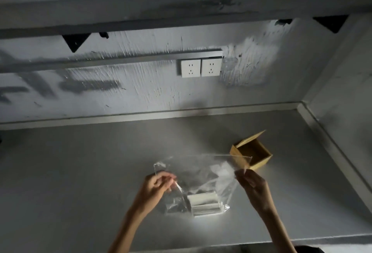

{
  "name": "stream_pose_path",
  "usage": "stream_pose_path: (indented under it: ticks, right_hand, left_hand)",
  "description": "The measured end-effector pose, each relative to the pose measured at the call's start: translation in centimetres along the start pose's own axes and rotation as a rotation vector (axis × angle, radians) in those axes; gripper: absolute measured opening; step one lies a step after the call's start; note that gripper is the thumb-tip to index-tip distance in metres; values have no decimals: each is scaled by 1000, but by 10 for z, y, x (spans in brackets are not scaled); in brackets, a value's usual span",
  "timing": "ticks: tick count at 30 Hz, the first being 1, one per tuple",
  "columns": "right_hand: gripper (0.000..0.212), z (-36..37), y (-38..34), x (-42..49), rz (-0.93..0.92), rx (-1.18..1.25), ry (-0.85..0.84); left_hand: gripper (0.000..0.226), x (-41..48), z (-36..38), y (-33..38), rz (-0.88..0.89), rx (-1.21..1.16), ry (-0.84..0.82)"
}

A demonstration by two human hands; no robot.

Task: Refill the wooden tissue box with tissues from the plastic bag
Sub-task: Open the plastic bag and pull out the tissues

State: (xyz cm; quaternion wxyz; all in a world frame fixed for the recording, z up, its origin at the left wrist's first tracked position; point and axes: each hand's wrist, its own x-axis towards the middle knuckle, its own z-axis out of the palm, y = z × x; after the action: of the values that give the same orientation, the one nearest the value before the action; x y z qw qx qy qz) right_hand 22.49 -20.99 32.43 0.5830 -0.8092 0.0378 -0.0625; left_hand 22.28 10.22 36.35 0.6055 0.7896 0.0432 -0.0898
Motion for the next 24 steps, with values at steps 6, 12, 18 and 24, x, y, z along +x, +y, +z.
stream_pose_path:
  ticks: [6,12,18,24]
  right_hand:
    - [24,0,-23,10,31,-124,38]
    - [18,40,-94,-6,-496,-510,327]
    - [40,90,-105,13,-503,-885,-62]
    - [21,96,-116,13,-526,-1014,-184]
  left_hand:
    - [18,23,-5,42,145,123,-130]
    - [2,69,-1,83,272,399,-143]
    - [11,78,-5,106,176,461,-284]
    - [10,74,-12,109,138,429,-238]
